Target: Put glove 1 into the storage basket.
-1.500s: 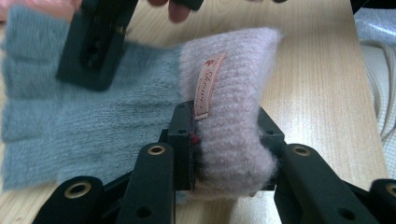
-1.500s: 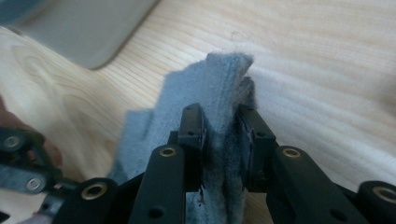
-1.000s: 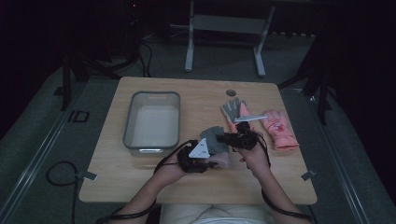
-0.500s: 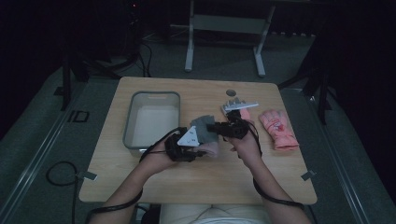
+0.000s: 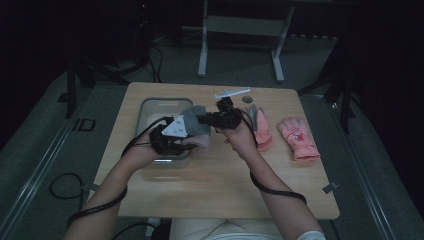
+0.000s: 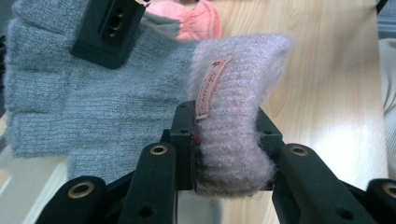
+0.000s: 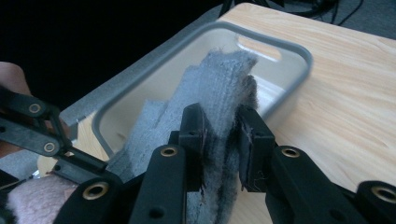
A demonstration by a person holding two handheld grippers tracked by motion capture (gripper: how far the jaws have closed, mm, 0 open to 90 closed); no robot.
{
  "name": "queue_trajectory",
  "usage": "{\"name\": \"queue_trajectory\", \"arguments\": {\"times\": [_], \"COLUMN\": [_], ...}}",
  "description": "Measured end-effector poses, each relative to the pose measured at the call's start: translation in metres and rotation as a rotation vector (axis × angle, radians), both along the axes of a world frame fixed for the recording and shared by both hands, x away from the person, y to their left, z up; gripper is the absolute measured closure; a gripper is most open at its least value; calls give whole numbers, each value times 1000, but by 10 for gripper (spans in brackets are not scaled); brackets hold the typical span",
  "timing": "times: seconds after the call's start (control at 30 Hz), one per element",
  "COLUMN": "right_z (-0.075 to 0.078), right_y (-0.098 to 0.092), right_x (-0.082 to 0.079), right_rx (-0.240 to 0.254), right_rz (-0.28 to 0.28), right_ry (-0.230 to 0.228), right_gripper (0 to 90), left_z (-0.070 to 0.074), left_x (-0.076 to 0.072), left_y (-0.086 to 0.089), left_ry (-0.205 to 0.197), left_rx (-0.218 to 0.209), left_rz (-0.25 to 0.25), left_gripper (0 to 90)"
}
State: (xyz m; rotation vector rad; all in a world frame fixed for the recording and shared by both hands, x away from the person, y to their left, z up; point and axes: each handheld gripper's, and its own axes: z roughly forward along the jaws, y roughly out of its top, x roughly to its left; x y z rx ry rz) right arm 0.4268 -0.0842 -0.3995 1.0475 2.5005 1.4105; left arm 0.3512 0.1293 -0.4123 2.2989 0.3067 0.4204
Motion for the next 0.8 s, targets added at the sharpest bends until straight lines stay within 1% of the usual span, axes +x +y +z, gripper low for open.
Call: {"name": "queue_trajectory", "arguments": {"times": [0.03,0.13,0.2,0.27,0.37,0.4,0.43,0.47,0.5,0.53,0.6,0.63,0.67,0.7,0.8], "right_z": [1,3,4,3,-3,-5,-8,-11,-13,-16,-25,-25,-30,-43,-57], "right_y": [6,25,40,54,75,81,85,90,92,95,99,99,101,103,106], "right_x": [2,8,15,21,31,34,38,41,44,47,52,52,55,60,65], "right_rx": [0,-6,-11,-16,-25,-25,-23,-25,-23,-24,-32,-32,-35,-55,-66], "right_rz": [4,16,25,44,58,57,55,52,53,50,47,47,46,41,30], "right_ry": [0,-5,-4,-4,-2,2,8,11,14,16,28,28,36,58,93], "right_gripper": [743,744,744,745,745,745,745,745,745,745,745,745,745,745,745], "left_z": [1,2,2,0,-3,-6,-6,-11,-14,-17,-25,-25,-36,-41,-54], "left_x": [1,7,13,17,25,28,28,34,38,41,48,48,54,57,64], "left_y": [5,21,33,43,58,62,62,68,71,73,76,76,77,77,76], "left_ry": [-15,-26,-8,-15,-9,-6,-6,-6,-3,8,44,44,63,69,98], "left_rx": [20,53,66,106,132,133,133,151,157,161,161,161,196,204,221], "left_rz": [3,18,39,53,67,73,73,76,79,82,88,88,86,85,85], "left_gripper": [686,686,686,685,685,685,685,684,684,684,684,683,683,683,683]}}
